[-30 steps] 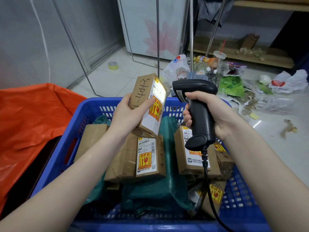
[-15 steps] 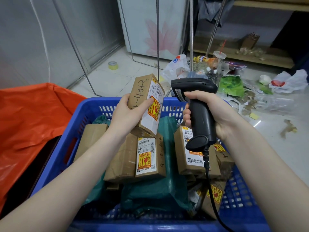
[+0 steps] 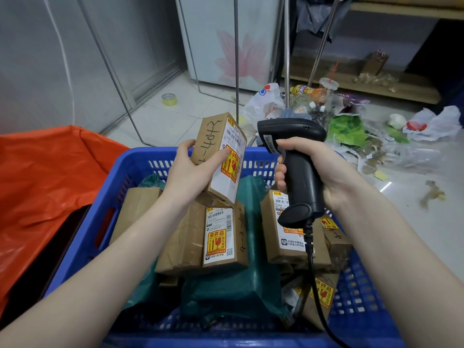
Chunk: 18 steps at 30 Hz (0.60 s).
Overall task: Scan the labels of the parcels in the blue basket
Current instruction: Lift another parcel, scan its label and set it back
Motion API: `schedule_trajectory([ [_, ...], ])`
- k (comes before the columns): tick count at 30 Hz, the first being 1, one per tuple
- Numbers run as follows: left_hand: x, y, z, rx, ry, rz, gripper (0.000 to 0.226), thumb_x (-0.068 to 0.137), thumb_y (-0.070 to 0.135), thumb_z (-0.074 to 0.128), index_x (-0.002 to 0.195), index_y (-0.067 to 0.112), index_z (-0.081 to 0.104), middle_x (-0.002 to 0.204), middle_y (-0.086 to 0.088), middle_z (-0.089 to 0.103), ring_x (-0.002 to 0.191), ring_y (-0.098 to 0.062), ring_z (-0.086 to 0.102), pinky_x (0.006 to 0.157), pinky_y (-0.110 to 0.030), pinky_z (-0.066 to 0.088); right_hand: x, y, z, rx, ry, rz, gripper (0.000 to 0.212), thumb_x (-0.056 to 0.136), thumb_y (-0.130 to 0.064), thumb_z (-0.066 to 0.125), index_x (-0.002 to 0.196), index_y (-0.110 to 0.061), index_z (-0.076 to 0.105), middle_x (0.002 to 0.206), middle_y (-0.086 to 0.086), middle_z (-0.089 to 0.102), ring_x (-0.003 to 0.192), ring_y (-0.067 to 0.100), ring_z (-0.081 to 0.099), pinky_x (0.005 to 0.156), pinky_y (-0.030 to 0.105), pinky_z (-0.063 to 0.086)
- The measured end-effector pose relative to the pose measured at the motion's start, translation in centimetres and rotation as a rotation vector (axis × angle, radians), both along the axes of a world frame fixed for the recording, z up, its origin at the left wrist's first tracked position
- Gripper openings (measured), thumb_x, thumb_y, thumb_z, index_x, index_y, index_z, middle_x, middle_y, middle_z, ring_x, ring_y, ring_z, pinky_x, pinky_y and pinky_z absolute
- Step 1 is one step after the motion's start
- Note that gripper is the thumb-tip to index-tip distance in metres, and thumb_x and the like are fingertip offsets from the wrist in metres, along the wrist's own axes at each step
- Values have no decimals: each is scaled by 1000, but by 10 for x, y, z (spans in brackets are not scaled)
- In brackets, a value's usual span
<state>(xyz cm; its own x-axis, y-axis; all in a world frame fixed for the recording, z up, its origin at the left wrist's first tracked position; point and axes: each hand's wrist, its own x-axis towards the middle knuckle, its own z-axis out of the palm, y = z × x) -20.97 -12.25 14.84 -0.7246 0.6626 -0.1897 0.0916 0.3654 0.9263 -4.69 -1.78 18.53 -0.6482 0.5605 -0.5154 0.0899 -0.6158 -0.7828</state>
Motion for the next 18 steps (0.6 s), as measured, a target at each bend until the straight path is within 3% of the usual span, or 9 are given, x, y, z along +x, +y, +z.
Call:
schedule_trajectory([
  [7,-1,-1,6,-25,-71,22,56,76,51,68,116,21,41,102,-1,68,78,-10,68,51,-17,48,1,2,1,8,17,77,29,90,-29,57,74,-6,58,60,6,59,48,17,61,50,25,58],
  [11,-7,-3,12,-30,-58,-9,53,77,52,65,116,19,49,87,5,69,67,-4,65,43,-11,44,-1,2,-1,88,58,30,32,90,-29,59,65,-9,60,79,12,74,69,19,72,61,28,61],
  [16,-18,-8,16,-37,-38,-103,35,78,50,64,105,29,63,73,15,69,61,2,65,41,-5,41,-3,4,-5,286,-1,-142,27,85,-32,67,65,-15,63,98,9,64,88,19,60,80,38,54],
  [18,-21,-10,17,-49,-48,-167,33,77,50,65,104,31,67,66,16,72,57,5,66,42,-6,42,-2,4,-5,303,-17,-159,23,84,-34,68,71,-15,64,92,6,65,78,17,59,73,34,51],
])
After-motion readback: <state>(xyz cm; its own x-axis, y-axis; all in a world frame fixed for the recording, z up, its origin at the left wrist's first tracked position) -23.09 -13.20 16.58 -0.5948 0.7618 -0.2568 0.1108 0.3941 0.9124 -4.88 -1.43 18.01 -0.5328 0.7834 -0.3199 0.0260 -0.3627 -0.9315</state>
